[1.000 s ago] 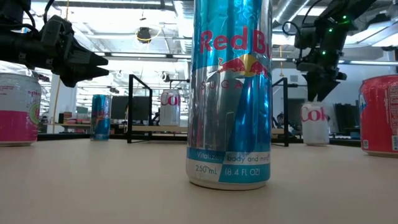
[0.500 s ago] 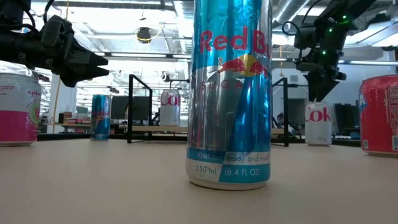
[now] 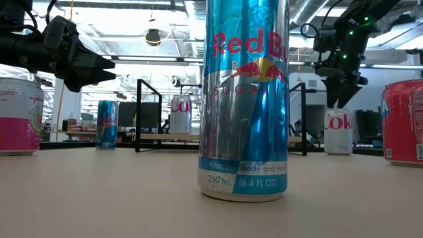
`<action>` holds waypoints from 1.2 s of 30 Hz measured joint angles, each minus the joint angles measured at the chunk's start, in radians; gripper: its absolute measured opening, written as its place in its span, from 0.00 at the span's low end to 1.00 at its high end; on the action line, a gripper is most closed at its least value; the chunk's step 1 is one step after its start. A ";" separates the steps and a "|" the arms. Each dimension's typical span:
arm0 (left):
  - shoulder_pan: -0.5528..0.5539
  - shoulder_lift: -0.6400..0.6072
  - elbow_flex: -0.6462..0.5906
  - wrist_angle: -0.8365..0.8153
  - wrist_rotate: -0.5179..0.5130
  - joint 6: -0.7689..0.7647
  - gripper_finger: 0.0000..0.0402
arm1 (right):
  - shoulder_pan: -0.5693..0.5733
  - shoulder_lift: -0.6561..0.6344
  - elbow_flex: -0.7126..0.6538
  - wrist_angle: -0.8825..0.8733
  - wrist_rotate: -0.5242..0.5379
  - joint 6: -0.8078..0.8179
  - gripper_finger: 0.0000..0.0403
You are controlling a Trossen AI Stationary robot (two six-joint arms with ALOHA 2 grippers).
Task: Place canned beverage on shelf
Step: Put the white soda can on the shelf aligned with the other white soda can
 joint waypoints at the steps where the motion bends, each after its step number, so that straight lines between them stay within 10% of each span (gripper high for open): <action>1: 0.000 0.000 0.000 0.000 0.000 0.000 0.58 | -0.001 0.005 0.000 -0.001 0.000 0.001 0.78; 23: 0.000 0.000 0.000 0.000 0.000 -0.003 0.58 | -0.050 0.299 0.000 -0.006 -0.105 -0.029 0.93; 36: 0.000 0.000 0.000 0.000 0.000 -0.004 0.58 | -0.041 0.083 0.011 -0.049 -0.044 -0.083 0.78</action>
